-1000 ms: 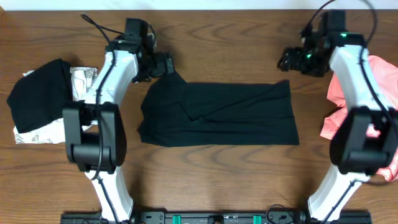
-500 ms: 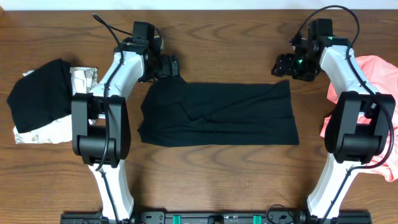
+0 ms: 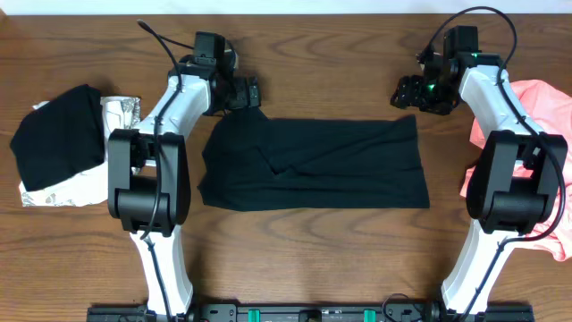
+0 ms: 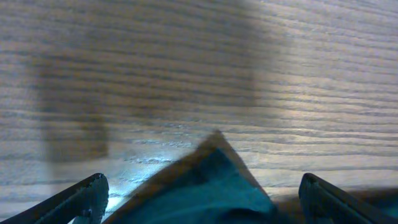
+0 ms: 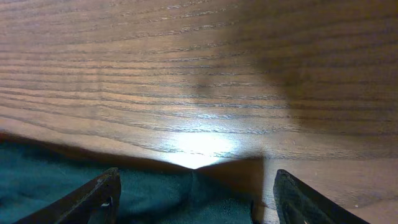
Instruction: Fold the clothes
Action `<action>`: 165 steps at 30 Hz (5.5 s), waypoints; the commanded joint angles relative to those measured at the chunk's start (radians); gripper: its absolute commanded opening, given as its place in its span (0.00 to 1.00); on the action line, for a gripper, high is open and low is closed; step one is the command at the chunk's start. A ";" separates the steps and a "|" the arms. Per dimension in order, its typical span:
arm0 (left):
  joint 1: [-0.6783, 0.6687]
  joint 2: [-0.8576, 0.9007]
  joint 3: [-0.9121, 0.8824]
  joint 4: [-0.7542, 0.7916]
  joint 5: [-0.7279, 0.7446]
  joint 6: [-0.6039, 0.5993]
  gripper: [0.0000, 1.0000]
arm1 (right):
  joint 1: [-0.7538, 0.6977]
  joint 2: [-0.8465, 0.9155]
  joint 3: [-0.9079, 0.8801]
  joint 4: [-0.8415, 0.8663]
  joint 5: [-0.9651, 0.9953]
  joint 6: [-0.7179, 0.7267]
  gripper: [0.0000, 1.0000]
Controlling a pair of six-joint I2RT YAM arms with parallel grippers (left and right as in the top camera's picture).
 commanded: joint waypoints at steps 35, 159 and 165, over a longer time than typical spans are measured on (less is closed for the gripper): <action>-0.017 0.058 0.000 -0.033 -0.055 0.018 0.06 | 0.025 0.024 0.004 -0.008 -0.011 -0.015 0.68; -0.026 -0.068 0.002 -0.215 -0.061 0.124 0.06 | 0.021 0.090 0.002 -0.002 0.011 -0.010 0.46; -0.026 -0.116 0.002 -0.263 -0.057 0.100 0.06 | 0.017 0.090 0.002 -0.017 0.011 -0.011 0.47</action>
